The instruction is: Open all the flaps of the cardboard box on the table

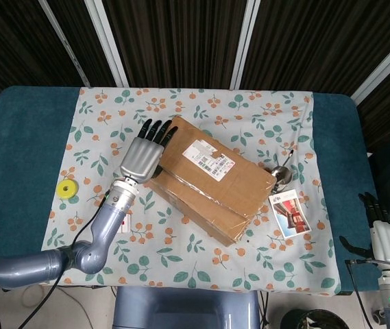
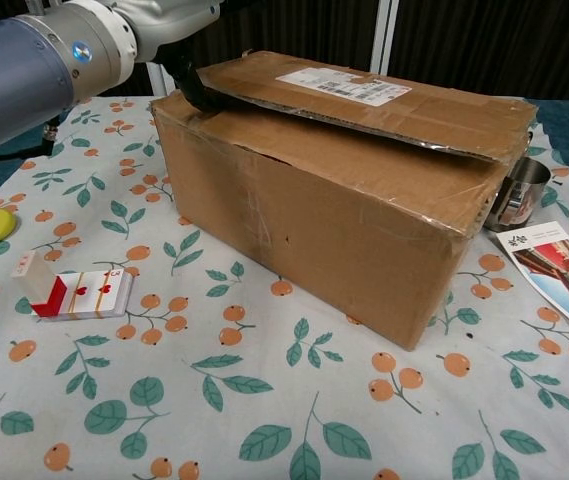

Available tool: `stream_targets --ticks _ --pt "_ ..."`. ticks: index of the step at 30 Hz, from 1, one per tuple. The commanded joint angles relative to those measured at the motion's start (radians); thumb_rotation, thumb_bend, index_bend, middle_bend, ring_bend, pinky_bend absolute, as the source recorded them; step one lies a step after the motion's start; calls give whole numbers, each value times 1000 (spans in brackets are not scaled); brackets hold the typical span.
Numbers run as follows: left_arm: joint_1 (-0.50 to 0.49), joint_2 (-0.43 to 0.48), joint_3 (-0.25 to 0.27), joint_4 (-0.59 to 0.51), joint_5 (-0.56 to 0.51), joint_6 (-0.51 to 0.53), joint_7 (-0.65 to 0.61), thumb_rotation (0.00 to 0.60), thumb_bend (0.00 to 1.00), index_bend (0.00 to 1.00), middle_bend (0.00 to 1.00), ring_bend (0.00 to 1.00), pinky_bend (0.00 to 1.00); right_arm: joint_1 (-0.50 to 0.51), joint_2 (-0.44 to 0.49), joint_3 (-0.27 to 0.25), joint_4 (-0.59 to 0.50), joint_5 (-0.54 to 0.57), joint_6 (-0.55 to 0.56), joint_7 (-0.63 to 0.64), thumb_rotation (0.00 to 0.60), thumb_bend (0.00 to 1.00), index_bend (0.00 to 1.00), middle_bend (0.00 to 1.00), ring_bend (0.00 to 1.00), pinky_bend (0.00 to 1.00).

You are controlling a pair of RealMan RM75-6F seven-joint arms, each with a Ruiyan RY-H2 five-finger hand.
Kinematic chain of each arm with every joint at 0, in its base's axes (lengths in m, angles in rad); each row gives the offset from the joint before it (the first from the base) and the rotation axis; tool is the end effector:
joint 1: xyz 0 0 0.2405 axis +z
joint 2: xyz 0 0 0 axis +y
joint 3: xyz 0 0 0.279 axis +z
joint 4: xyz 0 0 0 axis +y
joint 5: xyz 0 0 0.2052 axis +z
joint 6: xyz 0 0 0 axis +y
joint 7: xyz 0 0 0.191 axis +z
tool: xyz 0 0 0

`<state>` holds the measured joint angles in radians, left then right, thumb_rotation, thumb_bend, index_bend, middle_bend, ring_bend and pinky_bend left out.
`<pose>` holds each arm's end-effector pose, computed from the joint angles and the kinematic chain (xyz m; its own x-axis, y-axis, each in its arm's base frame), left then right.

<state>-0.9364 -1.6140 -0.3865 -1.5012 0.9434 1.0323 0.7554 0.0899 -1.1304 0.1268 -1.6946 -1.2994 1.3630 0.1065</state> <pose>-0.0400 0.4499 -0.0003 0.5466 -0.0232 0.8371 0.7612 -0.4028 -0.5083 -0.3452 -0.2421 0.1650 0.1629 -0.0336 0.9861 -0.9712 0.1710 0.1663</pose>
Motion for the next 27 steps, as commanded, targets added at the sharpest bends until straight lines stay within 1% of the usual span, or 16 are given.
stream_targets --ticks 1,3,6,12,17,21,24,27 --pt "-20 -16 4 28 -6 -9 5 600 279 0 0 0 0 0 0 1 0 1 0 1 600 293 0 0 0 238" --pt "-34 -26 3 45 -2 -7 -1 600 288 0 0 0 0 0 1 1 0 2 -1 2 600 293 0 0 0 238" --pt "-69 -39 -13 77 36 5 -13 600 291 0 0 0 0 0 2 3 -1 5 -3 7 600 294 0 0 0 238" --pt "-112 -41 -32 113 56 0 -22 600 291 0 0 0 0 0 3 3 -1 6 -6 11 600 294 0 0 0 238" --pt "-171 -47 -63 169 70 -13 -21 600 291 0 0 0 0 0 5 3 -1 8 -9 16 600 293 0 0 0 238" --pt "-234 -67 -83 260 69 -45 -12 600 291 0 0 0 0 1 6 4 -2 13 -14 21 600 293 0 0 0 238" --pt "-291 -96 -96 352 62 -75 -9 600 291 0 0 0 0 1 7 6 -3 18 -16 25 600 294 0 0 0 237" --pt "-333 -123 -108 420 61 -91 -19 600 291 0 0 0 0 1 7 7 -4 22 -19 27 600 294 0 0 0 237"
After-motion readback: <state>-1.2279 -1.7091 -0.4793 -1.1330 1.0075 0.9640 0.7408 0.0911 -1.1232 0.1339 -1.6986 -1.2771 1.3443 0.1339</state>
